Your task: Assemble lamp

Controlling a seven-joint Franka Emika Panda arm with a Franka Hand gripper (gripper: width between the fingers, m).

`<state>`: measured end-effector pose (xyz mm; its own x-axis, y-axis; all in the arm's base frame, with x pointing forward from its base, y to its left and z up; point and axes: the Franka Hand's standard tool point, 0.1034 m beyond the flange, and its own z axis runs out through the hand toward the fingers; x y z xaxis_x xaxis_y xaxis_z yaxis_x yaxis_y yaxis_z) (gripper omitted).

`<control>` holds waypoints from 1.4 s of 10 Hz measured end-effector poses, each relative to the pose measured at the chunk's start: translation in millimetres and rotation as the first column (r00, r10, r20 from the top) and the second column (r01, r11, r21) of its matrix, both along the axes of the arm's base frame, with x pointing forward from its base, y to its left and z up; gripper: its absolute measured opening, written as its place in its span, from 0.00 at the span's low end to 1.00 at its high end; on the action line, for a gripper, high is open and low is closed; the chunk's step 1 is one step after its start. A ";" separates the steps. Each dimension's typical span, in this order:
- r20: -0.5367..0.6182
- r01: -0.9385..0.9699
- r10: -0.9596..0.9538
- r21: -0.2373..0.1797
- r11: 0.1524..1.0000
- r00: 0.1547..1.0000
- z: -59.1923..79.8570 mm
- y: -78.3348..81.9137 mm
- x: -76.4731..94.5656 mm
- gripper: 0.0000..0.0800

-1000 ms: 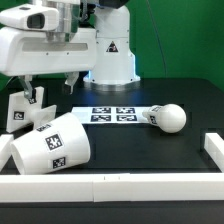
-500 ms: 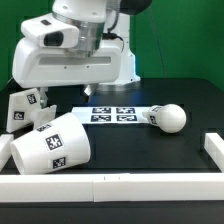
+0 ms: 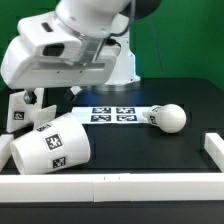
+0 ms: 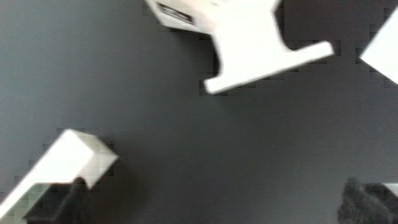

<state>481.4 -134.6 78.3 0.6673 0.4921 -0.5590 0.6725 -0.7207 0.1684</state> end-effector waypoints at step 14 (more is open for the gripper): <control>-0.343 -0.128 0.072 -0.142 0.982 0.936 -47.9 -3.1 -60.2 0.87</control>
Offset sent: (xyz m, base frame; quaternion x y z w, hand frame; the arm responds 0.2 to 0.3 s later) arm 0.0000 0.0000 0.0000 0.0000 -0.1296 0.0000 0.9916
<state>421.2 -137.7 30.4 0.3793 0.4323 -0.8181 0.7770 -0.6289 0.0280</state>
